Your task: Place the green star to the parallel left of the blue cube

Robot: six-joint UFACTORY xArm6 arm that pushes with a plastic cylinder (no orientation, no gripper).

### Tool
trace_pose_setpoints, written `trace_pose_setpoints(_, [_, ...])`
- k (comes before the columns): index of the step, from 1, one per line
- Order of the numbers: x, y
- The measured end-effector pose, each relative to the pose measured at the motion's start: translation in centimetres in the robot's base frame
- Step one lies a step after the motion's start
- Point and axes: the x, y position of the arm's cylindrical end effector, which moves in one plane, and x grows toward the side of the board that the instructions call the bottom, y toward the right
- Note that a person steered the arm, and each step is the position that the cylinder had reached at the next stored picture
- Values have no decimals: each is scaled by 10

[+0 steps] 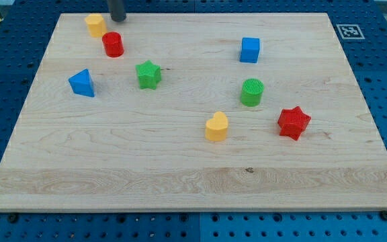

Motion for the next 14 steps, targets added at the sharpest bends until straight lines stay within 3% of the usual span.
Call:
trace_pose_setpoints(3, [17,-49])
trace_pose_setpoints(5, [63,-19])
trace_pose_setpoints(7, [79,-70])
trace_pose_setpoints(8, [125,-64])
trace_pose_setpoints(9, [142,-40])
trace_pose_setpoints(11, [142,13])
trace_pose_setpoints(14, [105,-19])
